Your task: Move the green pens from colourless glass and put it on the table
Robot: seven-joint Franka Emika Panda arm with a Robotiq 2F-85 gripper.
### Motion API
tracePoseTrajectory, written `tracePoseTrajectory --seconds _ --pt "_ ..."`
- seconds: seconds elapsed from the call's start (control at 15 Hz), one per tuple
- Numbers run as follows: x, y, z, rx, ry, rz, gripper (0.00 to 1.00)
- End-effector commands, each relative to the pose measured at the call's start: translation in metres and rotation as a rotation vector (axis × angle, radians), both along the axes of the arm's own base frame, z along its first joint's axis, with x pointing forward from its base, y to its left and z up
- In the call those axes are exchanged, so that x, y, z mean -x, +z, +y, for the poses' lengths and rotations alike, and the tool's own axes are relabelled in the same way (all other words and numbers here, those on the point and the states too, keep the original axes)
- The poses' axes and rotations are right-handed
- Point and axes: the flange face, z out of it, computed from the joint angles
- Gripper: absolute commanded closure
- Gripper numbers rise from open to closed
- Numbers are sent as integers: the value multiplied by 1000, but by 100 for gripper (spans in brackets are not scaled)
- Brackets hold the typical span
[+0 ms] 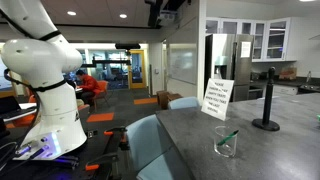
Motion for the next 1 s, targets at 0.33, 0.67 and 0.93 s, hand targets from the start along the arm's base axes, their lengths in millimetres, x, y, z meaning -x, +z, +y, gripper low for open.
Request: tracePoseTrajectory --seconds 0.33,0.67,0.93 --pt "0 1 0 0 0 1 0" --pt "0 1 0 0 0 1 0" --pt "-5 0 2 -3 -24 -6 0"
